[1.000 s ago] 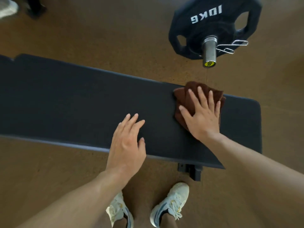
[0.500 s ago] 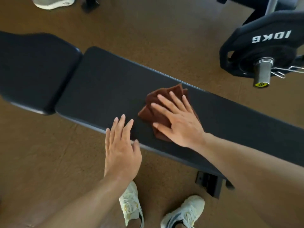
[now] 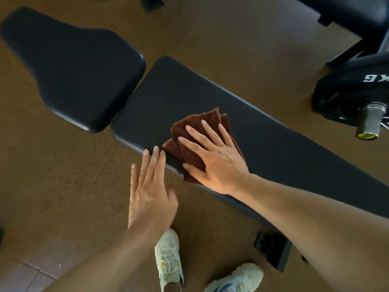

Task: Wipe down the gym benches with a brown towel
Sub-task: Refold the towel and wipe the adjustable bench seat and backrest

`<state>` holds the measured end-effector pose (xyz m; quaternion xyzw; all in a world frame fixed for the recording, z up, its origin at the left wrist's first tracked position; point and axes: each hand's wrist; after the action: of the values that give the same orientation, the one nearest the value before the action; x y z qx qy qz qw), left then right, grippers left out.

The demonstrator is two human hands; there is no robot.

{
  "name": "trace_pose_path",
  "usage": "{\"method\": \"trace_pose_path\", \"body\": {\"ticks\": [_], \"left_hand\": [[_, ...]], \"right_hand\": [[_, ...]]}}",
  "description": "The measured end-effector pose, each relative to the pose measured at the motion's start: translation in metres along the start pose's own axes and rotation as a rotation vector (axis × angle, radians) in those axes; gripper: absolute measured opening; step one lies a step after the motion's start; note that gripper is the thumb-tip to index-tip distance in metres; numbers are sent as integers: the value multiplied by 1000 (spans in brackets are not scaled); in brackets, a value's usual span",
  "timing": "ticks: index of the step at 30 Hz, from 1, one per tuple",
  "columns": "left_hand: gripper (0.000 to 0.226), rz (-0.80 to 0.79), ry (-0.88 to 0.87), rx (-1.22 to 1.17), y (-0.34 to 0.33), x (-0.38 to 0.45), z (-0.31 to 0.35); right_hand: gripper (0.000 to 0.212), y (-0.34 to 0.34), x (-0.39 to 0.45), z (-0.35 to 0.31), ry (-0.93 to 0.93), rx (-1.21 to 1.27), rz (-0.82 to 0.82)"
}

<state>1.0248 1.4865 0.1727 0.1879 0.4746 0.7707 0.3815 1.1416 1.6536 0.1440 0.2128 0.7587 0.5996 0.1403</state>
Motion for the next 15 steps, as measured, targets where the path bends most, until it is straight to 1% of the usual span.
{"method": "trace_pose_path", "body": {"ticks": [1, 3, 6, 9, 12, 15], "left_hand": [[91, -22, -19, 36, 3, 3, 0], [91, -91, -38, 116, 12, 10, 4], [80, -215, -114, 331, 29, 29, 15], [71, -348, -207, 508, 33, 44, 24], [70, -392, -223, 546, 28, 44, 22], [75, -424, -178, 495, 26, 39, 16]], "right_hand": [[68, 2, 3, 5, 16, -2, -10], [69, 5, 6, 6, -25, 3, -16], [71, 7, 17, -3, -210, -1, -15], [71, 9, 55, -4, -408, 55, -19], [70, 10, 104, 5, -528, 103, -7], [70, 8, 131, 15, -532, 56, -19]]}}
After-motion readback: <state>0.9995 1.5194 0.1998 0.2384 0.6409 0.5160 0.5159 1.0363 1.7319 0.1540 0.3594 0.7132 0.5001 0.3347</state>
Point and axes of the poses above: each hand's wrist, its own x-axis towards the middle knuckle, its own y-axis out of the back of the hand, z = x × y, and after that the axes turned 14 degrees about z, right-handed
